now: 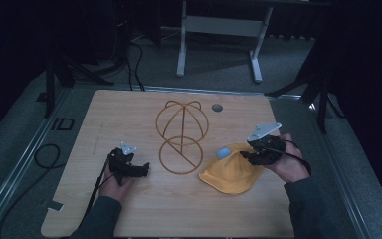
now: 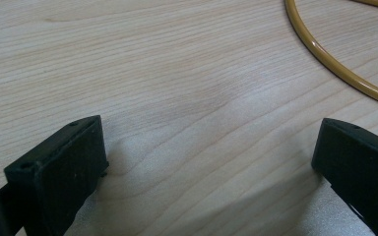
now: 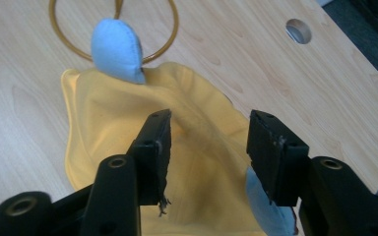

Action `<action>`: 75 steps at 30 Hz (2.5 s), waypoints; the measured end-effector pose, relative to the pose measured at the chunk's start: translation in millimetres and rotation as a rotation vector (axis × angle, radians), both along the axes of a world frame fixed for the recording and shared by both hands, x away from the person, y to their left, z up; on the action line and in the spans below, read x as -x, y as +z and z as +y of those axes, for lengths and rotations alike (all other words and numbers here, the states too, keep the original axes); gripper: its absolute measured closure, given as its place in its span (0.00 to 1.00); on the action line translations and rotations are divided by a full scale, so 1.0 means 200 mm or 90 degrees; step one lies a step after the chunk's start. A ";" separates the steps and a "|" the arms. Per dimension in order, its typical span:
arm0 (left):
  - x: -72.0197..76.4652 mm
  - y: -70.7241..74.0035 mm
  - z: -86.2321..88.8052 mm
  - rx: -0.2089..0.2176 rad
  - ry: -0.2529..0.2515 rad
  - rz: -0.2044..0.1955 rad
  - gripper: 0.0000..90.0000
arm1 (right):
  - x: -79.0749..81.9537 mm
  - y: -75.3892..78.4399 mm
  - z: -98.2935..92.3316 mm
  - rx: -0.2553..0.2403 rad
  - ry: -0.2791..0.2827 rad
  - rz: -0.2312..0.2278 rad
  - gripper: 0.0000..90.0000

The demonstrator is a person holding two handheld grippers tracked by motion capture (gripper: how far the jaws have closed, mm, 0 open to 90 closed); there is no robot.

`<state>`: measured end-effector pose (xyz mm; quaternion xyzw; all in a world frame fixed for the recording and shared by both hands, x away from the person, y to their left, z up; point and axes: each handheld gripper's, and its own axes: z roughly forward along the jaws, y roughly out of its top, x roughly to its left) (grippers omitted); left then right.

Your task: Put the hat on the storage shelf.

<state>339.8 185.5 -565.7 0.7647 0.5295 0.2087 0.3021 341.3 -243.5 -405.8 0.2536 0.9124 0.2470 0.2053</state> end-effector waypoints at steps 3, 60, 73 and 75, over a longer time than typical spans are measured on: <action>0.00 0.00 0.00 0.000 0.000 0.000 0.00 | 0.00 0.00 0.01 0.015 0.014 0.004 0.54; 0.00 0.00 0.00 0.000 0.001 -0.003 0.00 | -0.21 0.00 0.17 0.253 0.154 0.161 0.93; 0.00 0.00 0.00 0.001 0.001 -0.002 0.00 | -0.26 0.06 0.10 0.227 0.060 0.153 0.93; 0.00 0.00 0.00 0.001 0.001 -0.002 0.00 | -0.27 0.08 0.10 0.222 0.049 0.153 0.93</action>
